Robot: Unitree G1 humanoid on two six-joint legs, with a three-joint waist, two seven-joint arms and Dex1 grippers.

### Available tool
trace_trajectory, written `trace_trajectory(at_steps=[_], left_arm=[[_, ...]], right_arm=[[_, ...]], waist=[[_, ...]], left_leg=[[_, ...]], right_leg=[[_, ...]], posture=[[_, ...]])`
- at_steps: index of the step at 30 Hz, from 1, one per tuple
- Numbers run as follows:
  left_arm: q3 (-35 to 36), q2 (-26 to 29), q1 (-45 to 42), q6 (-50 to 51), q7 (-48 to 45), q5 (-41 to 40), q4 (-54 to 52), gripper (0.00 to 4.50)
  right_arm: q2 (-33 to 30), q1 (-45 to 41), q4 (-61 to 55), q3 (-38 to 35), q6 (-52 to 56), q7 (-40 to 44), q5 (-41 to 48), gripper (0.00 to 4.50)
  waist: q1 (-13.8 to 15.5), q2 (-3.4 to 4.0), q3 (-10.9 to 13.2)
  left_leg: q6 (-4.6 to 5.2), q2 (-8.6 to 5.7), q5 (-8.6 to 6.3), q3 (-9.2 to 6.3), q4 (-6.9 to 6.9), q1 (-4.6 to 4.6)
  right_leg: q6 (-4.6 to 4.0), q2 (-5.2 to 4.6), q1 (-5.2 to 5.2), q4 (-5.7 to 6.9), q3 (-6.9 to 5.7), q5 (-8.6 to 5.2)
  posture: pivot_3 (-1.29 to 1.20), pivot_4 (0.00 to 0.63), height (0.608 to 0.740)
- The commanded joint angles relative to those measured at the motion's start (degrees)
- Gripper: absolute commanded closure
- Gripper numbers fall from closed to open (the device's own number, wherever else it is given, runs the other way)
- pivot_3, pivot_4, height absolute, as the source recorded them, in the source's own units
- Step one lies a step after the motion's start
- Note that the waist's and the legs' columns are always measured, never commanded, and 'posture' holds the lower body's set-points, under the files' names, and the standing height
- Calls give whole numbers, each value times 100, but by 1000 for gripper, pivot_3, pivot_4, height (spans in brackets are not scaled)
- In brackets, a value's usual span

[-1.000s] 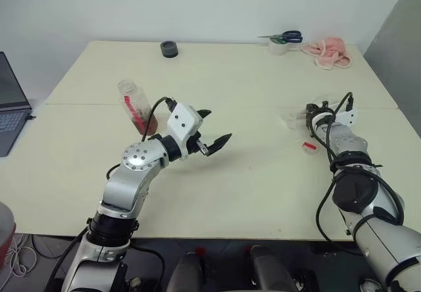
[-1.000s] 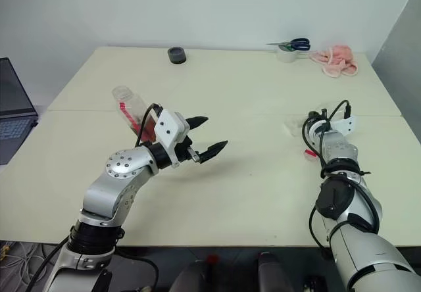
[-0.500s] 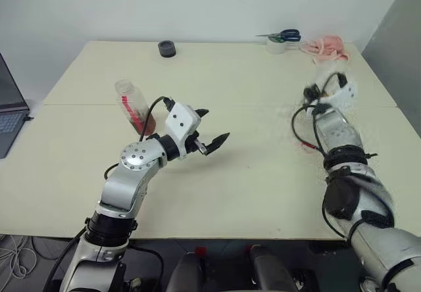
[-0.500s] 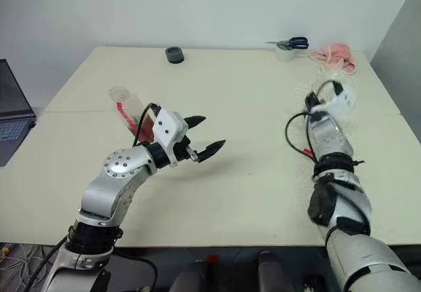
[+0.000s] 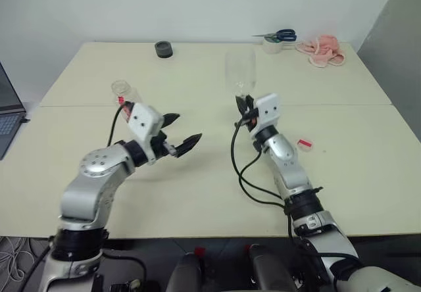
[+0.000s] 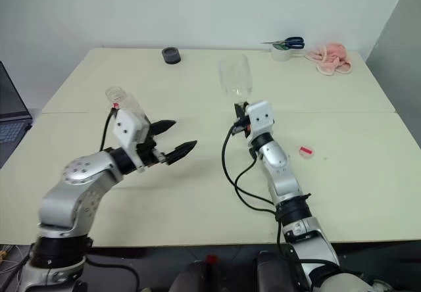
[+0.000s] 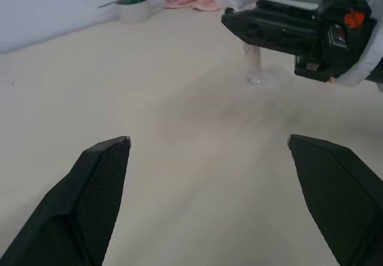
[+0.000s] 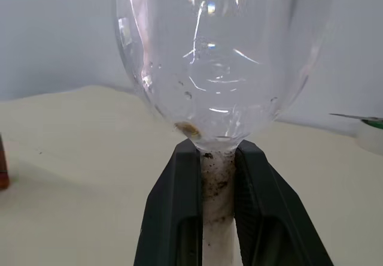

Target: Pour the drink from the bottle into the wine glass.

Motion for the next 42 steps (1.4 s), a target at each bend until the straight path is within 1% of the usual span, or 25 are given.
trace_trajectory(at_steps=[1, 5, 8, 10, 13, 20, 26, 33, 41, 42], left_arm=[[413, 202, 294, 97, 32, -153, -277, 0], [404, 147, 302, 175, 234, -223, -405, 0], [303, 63, 228, 242, 353, -259, -507, 0], [260, 20, 199, 288, 410, -292, -581, 0], [210, 27, 138, 266, 431, -272, -595, 0], [173, 77, -4, 216, 407, -212, -403, 0], [36, 22, -203, 148, 442, -113, -221, 0], [11, 73, -322, 82, 371, -63, -56, 0], [3, 46, -357, 17, 436, 24, 36, 0], [0, 39, -363, 5, 440, 34, 52, 0]], right_arm=[[257, 87, 102, 259, -431, 109, -146, 4141], [558, -141, 715, 367, -630, 4, -321, 4141], [715, -444, 1177, 261, -765, -113, -342, 4141], [781, -613, 1433, 169, -826, -173, -310, 4141], [720, -683, 1660, 96, -637, -128, -284, 4141], [360, -194, 1341, 35, -155, 63, -273, 4141], [116, 236, 1012, 71, 15, 123, -346, 4151], [85, 209, 937, 110, 291, 165, -352, 4160], [139, -74, 936, 53, 1104, 490, -147, 4176], [131, -97, 939, 39, 1138, 498, -150, 3836]], waist=[[-9, 0, 0], [-10, -1, 0], [-7, -2, 0], [-4, -3, -1], [-4, -8, -4], [6, -11, -6], [51, -14, -8], [65, -15, -9], [68, -20, -11], [68, -22, -13]], left_leg=[[0, 2, 0, 0, 0, 2], [-3, 4, 5, -4, 3, 3], [-3, 7, 12, -6, 3, 4], [-4, 8, 12, -9, 3, 4], [-4, 7, 12, -9, 1, 4], [-4, 6, 12, -19, 1, 10], [-3, 3, 11, -25, -2, 81], [-3, 5, 11, -23, -4, 85], [-3, 10, 11, -20, -5, 89], [-3, 10, 11, -20, -5, 89]], right_leg=[[-2, 2, 0, 0, 1, 1], [-7, 10, 2, 0, 0, 4], [-12, 16, 2, 1, 0, 7], [-13, 17, 3, 1, -2, 8], [-13, 16, 4, 0, -2, 8], [-14, 15, 13, 1, -9, 9], [-7, 16, 87, -11, -14, 3], [-11, 17, 87, -9, -11, 4], [-10, 21, 87, -9, -9, 4], [-10, 21, 87, -9, -9, 4]], posture=[[0, 150, 740], [0, 150, 740], [0, 150, 740], [0, 150, 740], [0, 150, 740], [0, 150, 740], [0, 150, 740], [0, 150, 740], [0, 150, 740], [0, 150, 740]])
